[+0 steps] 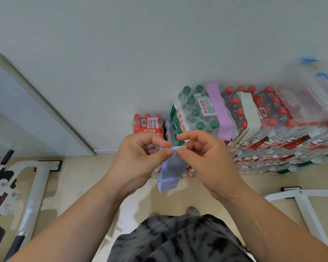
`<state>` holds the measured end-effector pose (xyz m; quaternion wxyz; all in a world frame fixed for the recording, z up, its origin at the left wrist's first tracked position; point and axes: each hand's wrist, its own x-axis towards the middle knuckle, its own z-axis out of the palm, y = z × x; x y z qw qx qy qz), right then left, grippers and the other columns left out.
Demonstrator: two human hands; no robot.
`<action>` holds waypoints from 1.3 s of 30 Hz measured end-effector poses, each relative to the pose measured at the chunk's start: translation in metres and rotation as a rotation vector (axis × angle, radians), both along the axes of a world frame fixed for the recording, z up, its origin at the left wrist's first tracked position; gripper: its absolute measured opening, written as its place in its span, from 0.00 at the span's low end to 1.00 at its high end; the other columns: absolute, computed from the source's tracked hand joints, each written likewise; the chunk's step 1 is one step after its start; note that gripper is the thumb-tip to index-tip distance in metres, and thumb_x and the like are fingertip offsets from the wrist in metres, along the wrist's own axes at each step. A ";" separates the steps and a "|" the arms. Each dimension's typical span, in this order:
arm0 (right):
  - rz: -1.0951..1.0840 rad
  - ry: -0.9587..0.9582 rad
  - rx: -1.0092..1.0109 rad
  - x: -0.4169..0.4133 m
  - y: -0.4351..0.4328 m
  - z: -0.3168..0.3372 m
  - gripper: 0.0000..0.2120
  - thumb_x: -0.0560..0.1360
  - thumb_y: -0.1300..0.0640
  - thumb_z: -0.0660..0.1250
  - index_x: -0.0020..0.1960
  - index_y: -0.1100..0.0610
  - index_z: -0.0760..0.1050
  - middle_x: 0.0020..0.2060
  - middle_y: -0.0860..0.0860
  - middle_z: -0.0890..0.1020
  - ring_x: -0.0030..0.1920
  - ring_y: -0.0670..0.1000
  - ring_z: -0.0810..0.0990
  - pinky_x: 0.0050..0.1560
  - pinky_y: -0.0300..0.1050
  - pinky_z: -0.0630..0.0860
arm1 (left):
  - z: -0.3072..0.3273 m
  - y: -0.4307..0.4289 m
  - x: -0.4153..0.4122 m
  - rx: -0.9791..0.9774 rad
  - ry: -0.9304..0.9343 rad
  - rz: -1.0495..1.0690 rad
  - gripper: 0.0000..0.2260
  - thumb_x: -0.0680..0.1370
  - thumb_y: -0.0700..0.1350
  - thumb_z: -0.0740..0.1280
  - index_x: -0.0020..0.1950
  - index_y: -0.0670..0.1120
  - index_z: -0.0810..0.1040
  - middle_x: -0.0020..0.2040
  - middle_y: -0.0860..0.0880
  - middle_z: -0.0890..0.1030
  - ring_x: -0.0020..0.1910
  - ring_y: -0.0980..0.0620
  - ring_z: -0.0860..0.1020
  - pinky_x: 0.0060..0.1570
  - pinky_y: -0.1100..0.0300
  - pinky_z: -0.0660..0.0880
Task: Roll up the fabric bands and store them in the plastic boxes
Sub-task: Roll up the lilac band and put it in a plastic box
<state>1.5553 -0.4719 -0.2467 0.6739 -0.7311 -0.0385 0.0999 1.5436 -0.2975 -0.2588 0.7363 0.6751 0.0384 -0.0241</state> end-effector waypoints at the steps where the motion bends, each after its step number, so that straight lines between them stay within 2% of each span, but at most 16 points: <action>1: 0.007 0.019 0.000 0.000 0.000 0.000 0.08 0.75 0.67 0.72 0.49 0.56 0.82 0.34 0.46 0.83 0.36 0.43 0.80 0.39 0.35 0.75 | 0.001 0.001 0.000 -0.005 -0.004 -0.015 0.06 0.73 0.32 0.73 0.42 0.42 0.83 0.43 0.32 0.83 0.47 0.27 0.79 0.50 0.36 0.78; 3: 0.031 0.044 -0.003 0.000 -0.001 0.000 0.04 0.75 0.65 0.73 0.47 0.57 0.82 0.36 0.49 0.85 0.38 0.45 0.82 0.39 0.35 0.76 | 0.001 0.004 0.002 -0.006 0.006 -0.047 0.05 0.72 0.33 0.74 0.42 0.41 0.83 0.43 0.30 0.82 0.45 0.26 0.79 0.49 0.36 0.78; 5: 0.035 0.031 -0.020 0.001 -0.002 -0.001 0.05 0.75 0.66 0.72 0.45 0.57 0.82 0.37 0.50 0.85 0.39 0.46 0.82 0.40 0.37 0.76 | 0.001 0.005 0.005 0.008 0.042 -0.058 0.06 0.72 0.32 0.75 0.44 0.42 0.84 0.41 0.31 0.82 0.38 0.35 0.80 0.46 0.41 0.78; 7: 0.029 0.009 -0.027 0.002 -0.003 -0.001 0.06 0.75 0.67 0.72 0.45 0.57 0.82 0.37 0.50 0.85 0.40 0.46 0.82 0.41 0.37 0.77 | -0.001 0.006 0.006 0.041 0.066 -0.058 0.06 0.74 0.32 0.73 0.44 0.43 0.84 0.39 0.33 0.82 0.36 0.43 0.79 0.43 0.47 0.76; 10: 0.018 -0.003 -0.023 0.003 -0.002 -0.001 0.08 0.75 0.69 0.71 0.43 0.57 0.82 0.36 0.49 0.84 0.39 0.46 0.80 0.40 0.37 0.76 | -0.002 0.003 0.006 0.060 0.046 -0.049 0.05 0.75 0.33 0.73 0.44 0.42 0.85 0.38 0.36 0.84 0.37 0.44 0.81 0.42 0.46 0.78; 11: 0.013 -0.002 -0.022 0.003 -0.003 -0.001 0.09 0.75 0.69 0.71 0.42 0.56 0.82 0.36 0.49 0.84 0.38 0.46 0.80 0.40 0.36 0.75 | -0.001 0.001 0.005 0.051 0.027 -0.046 0.04 0.75 0.33 0.73 0.44 0.41 0.84 0.39 0.37 0.85 0.38 0.42 0.82 0.43 0.45 0.79; 13: 0.005 -0.004 -0.010 0.004 -0.003 -0.001 0.11 0.74 0.71 0.71 0.40 0.56 0.82 0.34 0.49 0.83 0.37 0.45 0.79 0.38 0.36 0.75 | 0.000 -0.003 0.004 0.019 -0.006 -0.050 0.02 0.75 0.34 0.74 0.44 0.39 0.84 0.41 0.35 0.84 0.41 0.32 0.82 0.44 0.36 0.78; 15: -0.001 -0.003 -0.003 0.004 -0.003 -0.001 0.13 0.73 0.71 0.70 0.39 0.55 0.83 0.33 0.50 0.83 0.36 0.45 0.79 0.38 0.36 0.75 | -0.001 -0.005 0.003 -0.013 -0.011 -0.027 0.02 0.73 0.37 0.74 0.42 0.40 0.83 0.41 0.30 0.82 0.40 0.24 0.77 0.40 0.29 0.75; 18: -0.003 0.024 0.012 0.003 -0.003 -0.003 0.11 0.73 0.72 0.71 0.40 0.57 0.83 0.35 0.56 0.83 0.36 0.48 0.78 0.37 0.38 0.75 | -0.004 -0.006 0.004 -0.028 -0.019 -0.011 0.02 0.72 0.38 0.74 0.41 0.41 0.83 0.41 0.26 0.79 0.38 0.20 0.75 0.39 0.25 0.72; 20: -0.001 0.035 0.026 0.003 -0.003 -0.004 0.08 0.74 0.70 0.72 0.42 0.58 0.83 0.34 0.56 0.82 0.36 0.48 0.78 0.36 0.38 0.74 | -0.003 -0.004 0.005 -0.027 -0.026 -0.018 0.01 0.72 0.38 0.74 0.41 0.42 0.83 0.42 0.27 0.80 0.41 0.20 0.76 0.42 0.25 0.73; 23: -0.010 0.049 0.041 0.003 -0.002 -0.002 0.05 0.74 0.68 0.72 0.43 0.60 0.83 0.34 0.53 0.83 0.34 0.46 0.79 0.35 0.37 0.74 | -0.002 -0.001 0.006 0.003 -0.039 -0.042 0.02 0.73 0.40 0.73 0.41 0.46 0.85 0.42 0.33 0.83 0.45 0.25 0.78 0.46 0.30 0.76; 26: -0.020 0.059 0.045 0.004 -0.001 0.000 0.06 0.75 0.69 0.71 0.43 0.60 0.82 0.34 0.52 0.83 0.35 0.45 0.79 0.35 0.36 0.74 | -0.002 0.000 0.006 -0.003 -0.017 -0.071 0.03 0.75 0.39 0.73 0.43 0.46 0.85 0.41 0.34 0.84 0.43 0.28 0.80 0.45 0.34 0.77; 29: -0.036 0.056 0.043 0.004 0.000 0.004 0.09 0.74 0.70 0.70 0.42 0.58 0.82 0.33 0.49 0.82 0.35 0.45 0.79 0.35 0.36 0.75 | -0.003 0.000 0.006 -0.036 0.009 -0.062 0.04 0.76 0.34 0.71 0.44 0.41 0.85 0.40 0.36 0.85 0.39 0.43 0.84 0.41 0.51 0.80; 31: -0.040 0.067 0.052 0.005 0.001 0.006 0.11 0.74 0.71 0.70 0.40 0.56 0.83 0.34 0.50 0.83 0.37 0.46 0.80 0.36 0.38 0.76 | -0.003 -0.001 0.005 -0.049 0.010 -0.063 0.04 0.75 0.34 0.72 0.44 0.41 0.85 0.41 0.36 0.85 0.40 0.46 0.84 0.41 0.55 0.79; 35: -0.049 0.100 0.064 0.005 0.003 0.007 0.16 0.73 0.72 0.70 0.37 0.52 0.84 0.34 0.50 0.84 0.36 0.47 0.80 0.36 0.38 0.76 | -0.002 0.001 0.005 -0.033 -0.007 -0.058 0.03 0.73 0.38 0.72 0.44 0.42 0.86 0.42 0.38 0.86 0.42 0.43 0.83 0.46 0.49 0.79; 39: -0.044 0.089 0.048 0.004 0.003 0.007 0.16 0.74 0.71 0.70 0.38 0.52 0.84 0.34 0.48 0.84 0.38 0.45 0.80 0.38 0.36 0.76 | 0.001 0.003 0.004 -0.026 -0.005 -0.068 0.04 0.74 0.38 0.72 0.44 0.45 0.86 0.41 0.39 0.86 0.40 0.43 0.82 0.44 0.47 0.79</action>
